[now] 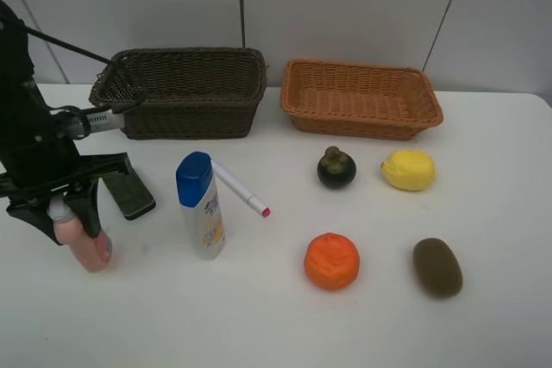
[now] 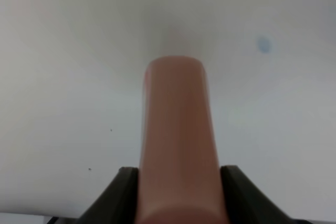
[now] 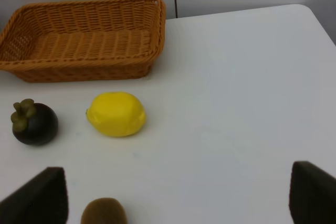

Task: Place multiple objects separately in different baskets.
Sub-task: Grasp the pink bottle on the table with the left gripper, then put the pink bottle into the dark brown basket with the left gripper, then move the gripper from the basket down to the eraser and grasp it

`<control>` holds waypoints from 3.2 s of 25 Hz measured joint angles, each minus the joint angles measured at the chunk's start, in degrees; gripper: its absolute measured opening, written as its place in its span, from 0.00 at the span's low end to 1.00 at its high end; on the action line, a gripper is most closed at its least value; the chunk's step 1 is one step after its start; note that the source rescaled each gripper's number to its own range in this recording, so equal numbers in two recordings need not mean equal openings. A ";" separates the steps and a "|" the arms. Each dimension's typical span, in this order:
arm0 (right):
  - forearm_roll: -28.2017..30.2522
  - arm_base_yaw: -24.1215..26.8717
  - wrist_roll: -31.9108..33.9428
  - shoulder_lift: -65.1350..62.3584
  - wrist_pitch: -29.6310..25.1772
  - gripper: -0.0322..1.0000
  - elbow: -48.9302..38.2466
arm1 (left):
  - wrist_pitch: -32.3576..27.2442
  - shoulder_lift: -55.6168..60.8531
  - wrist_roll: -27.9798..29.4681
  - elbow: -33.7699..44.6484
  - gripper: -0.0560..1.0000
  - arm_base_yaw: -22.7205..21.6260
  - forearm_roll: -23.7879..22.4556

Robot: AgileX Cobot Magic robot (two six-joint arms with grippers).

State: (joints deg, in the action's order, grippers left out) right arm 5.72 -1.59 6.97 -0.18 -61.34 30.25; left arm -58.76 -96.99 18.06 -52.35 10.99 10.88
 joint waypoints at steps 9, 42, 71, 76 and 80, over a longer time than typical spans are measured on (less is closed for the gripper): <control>0.00 0.00 0.00 0.00 0.00 1.00 0.00 | -8.38 3.45 -3.63 -30.71 0.33 -2.00 2.27; 0.00 0.00 0.00 0.00 0.00 1.00 0.00 | -10.01 -37.55 -0.68 -84.92 1.00 -3.13 2.76; 0.00 0.00 0.00 0.00 0.00 1.00 0.00 | 6.00 -1.20 10.53 -5.65 1.00 -1.81 -2.14; 0.00 0.00 0.00 0.00 0.00 1.00 0.00 | 12.67 -5.97 13.21 -5.56 1.00 -1.81 -0.67; 0.00 0.00 0.00 0.00 0.00 1.00 0.00 | 17.19 -9.59 15.62 -5.56 1.00 -1.81 -0.47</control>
State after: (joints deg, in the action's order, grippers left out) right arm 5.72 -1.59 6.97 -0.18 -61.34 30.25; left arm -41.57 -106.58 33.68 -57.91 9.18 10.41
